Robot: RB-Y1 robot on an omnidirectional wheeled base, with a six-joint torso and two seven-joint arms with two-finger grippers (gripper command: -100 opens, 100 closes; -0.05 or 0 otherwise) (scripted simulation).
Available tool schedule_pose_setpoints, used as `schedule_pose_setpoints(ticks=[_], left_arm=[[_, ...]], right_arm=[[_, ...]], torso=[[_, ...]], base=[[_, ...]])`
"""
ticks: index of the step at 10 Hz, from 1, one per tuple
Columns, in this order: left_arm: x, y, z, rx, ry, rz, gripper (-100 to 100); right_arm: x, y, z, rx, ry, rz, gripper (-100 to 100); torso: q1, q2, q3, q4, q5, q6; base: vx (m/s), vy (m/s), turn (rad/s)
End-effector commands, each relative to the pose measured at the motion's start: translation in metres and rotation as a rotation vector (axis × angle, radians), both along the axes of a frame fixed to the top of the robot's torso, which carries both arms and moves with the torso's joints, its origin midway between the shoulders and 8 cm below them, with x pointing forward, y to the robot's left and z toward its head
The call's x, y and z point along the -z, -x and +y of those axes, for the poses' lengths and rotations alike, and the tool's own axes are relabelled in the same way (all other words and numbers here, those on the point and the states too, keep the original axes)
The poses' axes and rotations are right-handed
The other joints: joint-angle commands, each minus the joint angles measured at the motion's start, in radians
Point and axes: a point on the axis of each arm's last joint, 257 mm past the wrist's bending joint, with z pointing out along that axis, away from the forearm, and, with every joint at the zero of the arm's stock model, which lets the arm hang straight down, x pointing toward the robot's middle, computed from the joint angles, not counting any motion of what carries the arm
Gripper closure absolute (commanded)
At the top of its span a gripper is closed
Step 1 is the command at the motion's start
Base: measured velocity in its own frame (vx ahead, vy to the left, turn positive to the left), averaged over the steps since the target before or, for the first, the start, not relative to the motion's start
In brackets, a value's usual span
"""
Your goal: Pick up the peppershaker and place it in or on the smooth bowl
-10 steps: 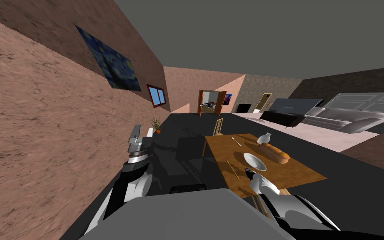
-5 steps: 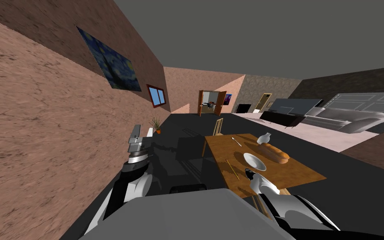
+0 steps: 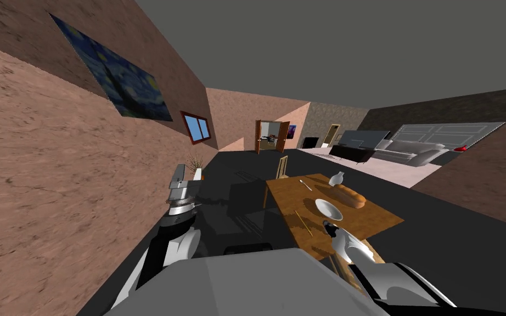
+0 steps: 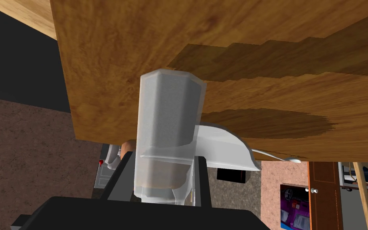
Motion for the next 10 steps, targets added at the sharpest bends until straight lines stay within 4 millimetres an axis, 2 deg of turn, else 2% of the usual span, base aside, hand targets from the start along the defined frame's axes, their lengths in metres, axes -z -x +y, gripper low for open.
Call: schedule_pose_setpoints(ticks=[1, 4, 6, 7, 9, 10], left_arm=[[0.000, 0.000, 0.000, 0.000, 0.000, 0.000, 0], [0.000, 0.000, 0.000, 0.000, 0.000, 0.000, 0], [0.000, 0.000, 0.000, 0.000, 0.000, 0.000, 0], [0.000, 0.000, 0.000, 0.000, 0.000, 0.000, 0], [0.000, 0.000, 0.000, 0.000, 0.000, 0.000, 0], [0.000, 0.000, 0.000, 0.000, 0.000, 0.000, 0]], right_arm=[[-0.004, -0.009, 0.003, -0.053, 0.009, -0.005, 100], [-0.009, -0.023, 0.020, -0.180, 0.013, -0.001, 100], [-0.006, -0.018, 0.025, -0.216, 0.013, 0.020, 100], [-0.009, -0.028, 0.030, -0.226, 0.009, -0.002, 100], [-0.003, -0.023, 0.046, -0.306, -0.003, 0.027, 100], [-0.003, -0.024, 0.048, -0.302, -0.008, 0.020, 100]], torso=[[0.000, 0.000, 0.000, 0.000, 0.000, 0.000], [0.001, -0.003, -0.002, -0.001, 0.001, 0.002], [0.001, -0.001, -0.001, 0.000, 0.000, -0.002], [0.000, 0.000, 0.000, -0.001, 0.000, 0.001], [-0.001, 0.002, 0.001, 0.000, 0.000, 0.001], [0.000, 0.000, 0.000, -0.001, 0.000, 0.002]], base=[[0.146, 0.030, -0.274], [0.218, 0.061, -0.450], [0.132, 0.048, -0.180], [0.094, 0.040, -0.154], [0.146, 0.055, -0.378], [0.133, 0.075, -0.190]])
